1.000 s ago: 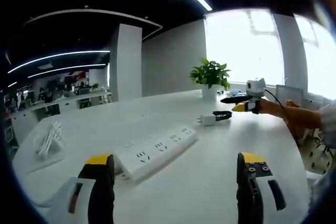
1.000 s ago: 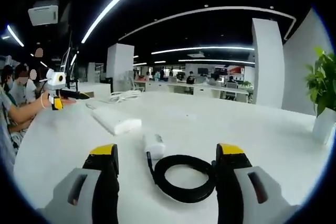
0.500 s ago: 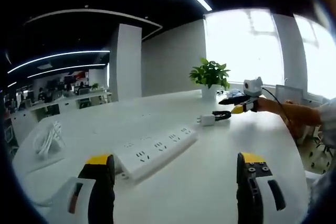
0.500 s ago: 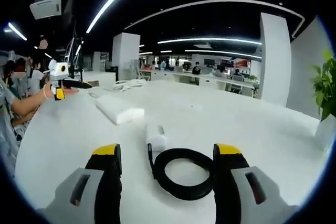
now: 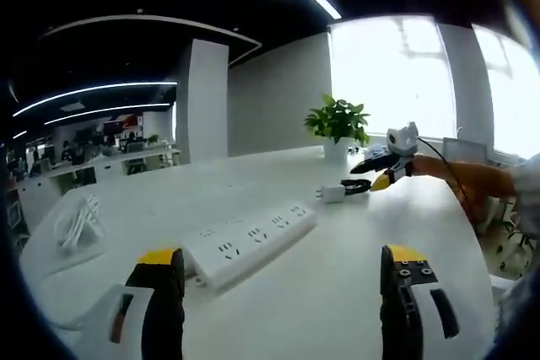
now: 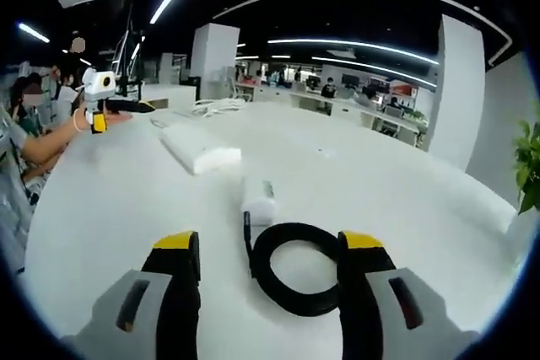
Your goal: Straighten the power strip on the desk, plug the charger into it
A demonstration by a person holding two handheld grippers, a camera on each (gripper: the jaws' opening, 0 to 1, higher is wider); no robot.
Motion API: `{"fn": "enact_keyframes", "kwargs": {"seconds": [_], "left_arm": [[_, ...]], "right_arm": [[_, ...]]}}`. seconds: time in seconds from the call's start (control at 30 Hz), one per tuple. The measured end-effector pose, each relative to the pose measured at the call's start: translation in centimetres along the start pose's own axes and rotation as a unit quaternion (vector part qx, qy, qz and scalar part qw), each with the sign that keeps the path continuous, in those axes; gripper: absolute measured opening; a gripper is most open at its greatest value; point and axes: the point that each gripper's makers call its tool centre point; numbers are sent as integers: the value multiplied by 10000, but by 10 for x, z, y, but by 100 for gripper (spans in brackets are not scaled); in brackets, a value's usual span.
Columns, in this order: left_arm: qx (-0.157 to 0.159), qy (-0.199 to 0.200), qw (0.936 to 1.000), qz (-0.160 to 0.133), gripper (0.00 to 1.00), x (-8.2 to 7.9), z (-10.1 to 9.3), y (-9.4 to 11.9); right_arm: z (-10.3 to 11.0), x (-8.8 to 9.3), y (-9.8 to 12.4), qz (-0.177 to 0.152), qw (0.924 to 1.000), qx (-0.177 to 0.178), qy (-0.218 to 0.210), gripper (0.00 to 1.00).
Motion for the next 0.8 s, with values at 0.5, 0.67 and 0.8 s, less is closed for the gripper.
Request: {"fn": "enact_keyframes", "kwargs": {"seconds": [0.5,0.67,0.8], "left_arm": [[-2,10,10000,-8,99,2,1,2],[8,8,10000,-30,99,1,0,2],[21,10,10000,-40,99,0,-1,2]], "right_arm": [[0,11,-2,707,9969,-332,-121,59],[1,13,-2,851,9955,-407,-111,56],[5,16,-3,1013,9936,-487,-90,56]]}}
Point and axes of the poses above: the point that each gripper's makers call its tool centre point, and the gripper's own axes: y roughly backward along the fingers, z roughly to its left, x roughly out of its underside, and after that the axes turned 8 degrees about x, right-handed
